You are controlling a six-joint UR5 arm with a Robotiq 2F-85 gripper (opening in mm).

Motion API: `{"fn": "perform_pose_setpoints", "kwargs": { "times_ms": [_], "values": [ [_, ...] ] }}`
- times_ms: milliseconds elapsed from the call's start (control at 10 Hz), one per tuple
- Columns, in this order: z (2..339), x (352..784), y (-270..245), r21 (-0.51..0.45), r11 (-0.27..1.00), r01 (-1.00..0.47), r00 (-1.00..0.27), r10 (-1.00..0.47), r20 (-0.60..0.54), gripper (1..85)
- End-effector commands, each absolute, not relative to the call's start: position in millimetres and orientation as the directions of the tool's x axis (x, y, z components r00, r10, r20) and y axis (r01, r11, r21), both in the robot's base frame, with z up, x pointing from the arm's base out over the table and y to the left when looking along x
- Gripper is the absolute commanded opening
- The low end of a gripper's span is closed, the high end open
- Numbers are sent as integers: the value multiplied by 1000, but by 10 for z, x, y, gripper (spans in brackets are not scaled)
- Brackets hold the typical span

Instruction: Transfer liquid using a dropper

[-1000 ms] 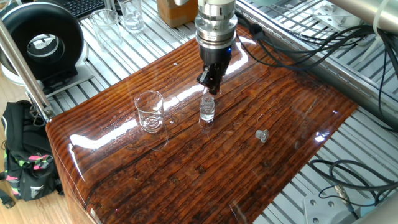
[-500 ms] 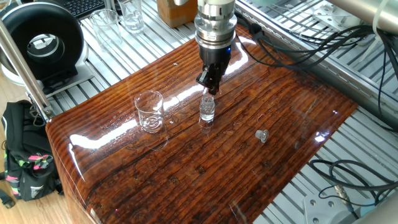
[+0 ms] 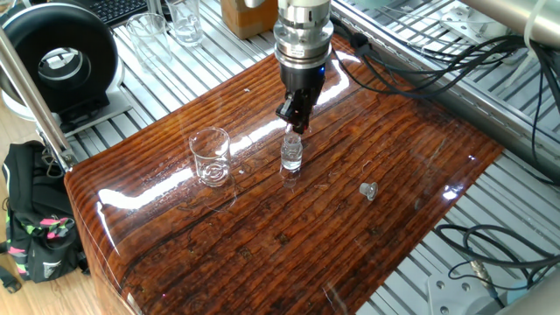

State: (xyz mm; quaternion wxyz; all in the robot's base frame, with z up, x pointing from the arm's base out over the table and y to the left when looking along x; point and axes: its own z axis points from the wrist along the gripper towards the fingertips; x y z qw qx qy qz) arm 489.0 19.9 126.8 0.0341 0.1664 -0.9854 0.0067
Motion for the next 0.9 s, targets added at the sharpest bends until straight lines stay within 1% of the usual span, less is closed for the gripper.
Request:
{"fn": "perform_pose_setpoints", "kwargs": {
  "times_ms": [0,300,500,700,800],
  "values": [
    [1308,5032,171,-38,930,-365,-931,-363,46,390],
    [1290,5117,201,-44,919,-392,-920,-390,38,400],
    [1304,5213,213,-67,897,-437,-900,-435,34,423],
    [1356,5358,184,-129,857,-499,-866,-498,41,427],
    [1366,5393,194,-140,829,-542,-840,-541,51,427]
  ]
}}
